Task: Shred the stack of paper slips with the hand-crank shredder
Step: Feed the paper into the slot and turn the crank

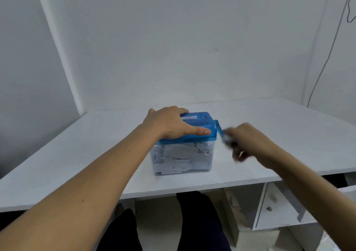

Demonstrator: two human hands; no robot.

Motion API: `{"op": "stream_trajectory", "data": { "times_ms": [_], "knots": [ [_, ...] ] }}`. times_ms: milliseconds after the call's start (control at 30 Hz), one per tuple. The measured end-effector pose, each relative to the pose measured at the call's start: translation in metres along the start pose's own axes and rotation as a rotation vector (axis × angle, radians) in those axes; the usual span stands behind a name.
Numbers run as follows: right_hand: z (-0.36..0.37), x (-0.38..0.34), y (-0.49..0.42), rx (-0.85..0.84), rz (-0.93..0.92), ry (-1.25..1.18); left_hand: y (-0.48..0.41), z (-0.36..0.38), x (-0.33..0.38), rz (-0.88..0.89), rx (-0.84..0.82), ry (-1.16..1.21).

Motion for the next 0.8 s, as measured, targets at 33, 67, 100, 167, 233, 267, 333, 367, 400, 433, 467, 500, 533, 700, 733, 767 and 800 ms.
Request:
{"op": "stream_trajectory", "data": {
  "times_ms": [33,67,100,167,233,267,333,367,400,433,467,500,533,700,733,767,800],
  "knots": [
    [-0.004,-0.011,-0.003,-0.009,0.014,-0.125,0.0,-0.001,0.0,0.009,0.011,-0.006],
    [-0.008,-0.02,-0.008,-0.007,0.033,-0.23,-0.001,-0.001,0.001,0.017,0.012,-0.012],
    [-0.009,-0.026,-0.014,0.007,0.047,-0.291,0.0,0.0,0.003,0.02,0.001,-0.018],
    [-0.013,-0.034,-0.034,0.104,0.013,-0.3,0.001,0.003,0.004,0.024,-0.001,-0.012],
    [-0.019,-0.047,-0.055,0.255,-0.063,-0.252,-0.001,0.001,0.003,0.018,0.011,0.006],
    [-0.02,-0.053,-0.064,0.32,-0.094,-0.234,-0.001,0.001,0.003,0.017,0.009,0.008],
    [-0.014,-0.054,-0.084,0.376,-0.117,-0.193,0.0,0.0,0.003,0.035,0.014,0.006],
    [-0.006,-0.05,-0.094,0.371,-0.11,-0.174,0.0,-0.001,0.004,0.042,0.018,0.013],
    [0.003,-0.041,-0.104,0.357,-0.083,-0.165,0.0,0.0,0.004,0.042,0.014,0.02],
    [0.01,-0.033,-0.11,0.344,-0.052,-0.172,0.001,0.001,0.004,0.039,0.012,0.023],
    [0.016,-0.027,-0.115,0.343,-0.033,-0.192,0.001,0.001,0.003,0.038,0.013,0.02],
    [0.017,-0.023,-0.118,0.36,-0.023,-0.199,0.001,0.001,0.004,0.04,0.014,0.021],
    [0.016,-0.021,-0.12,0.385,-0.027,-0.168,0.001,-0.001,0.004,0.041,0.019,0.024],
    [0.047,0.026,-0.099,0.096,0.085,0.317,0.001,0.002,0.004,0.057,0.026,0.001],
    [0.051,0.036,-0.092,0.053,0.105,0.358,0.0,0.001,0.005,0.054,0.037,-0.001],
    [0.051,0.041,-0.081,0.029,0.119,0.379,-0.001,0.001,0.004,0.04,0.043,0.0],
    [0.051,0.043,-0.071,0.01,0.118,0.38,-0.001,0.001,0.002,0.026,0.046,0.0]
  ]
}}
Point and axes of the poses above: each hand's wrist, its own y-axis away from the middle knuckle, its own z-axis out of the palm, x = y × z, the point moved 9 cm from there along -y, towards the middle knuckle, and after that the axes turned 15 degrees about x, right-handed, at the moved point
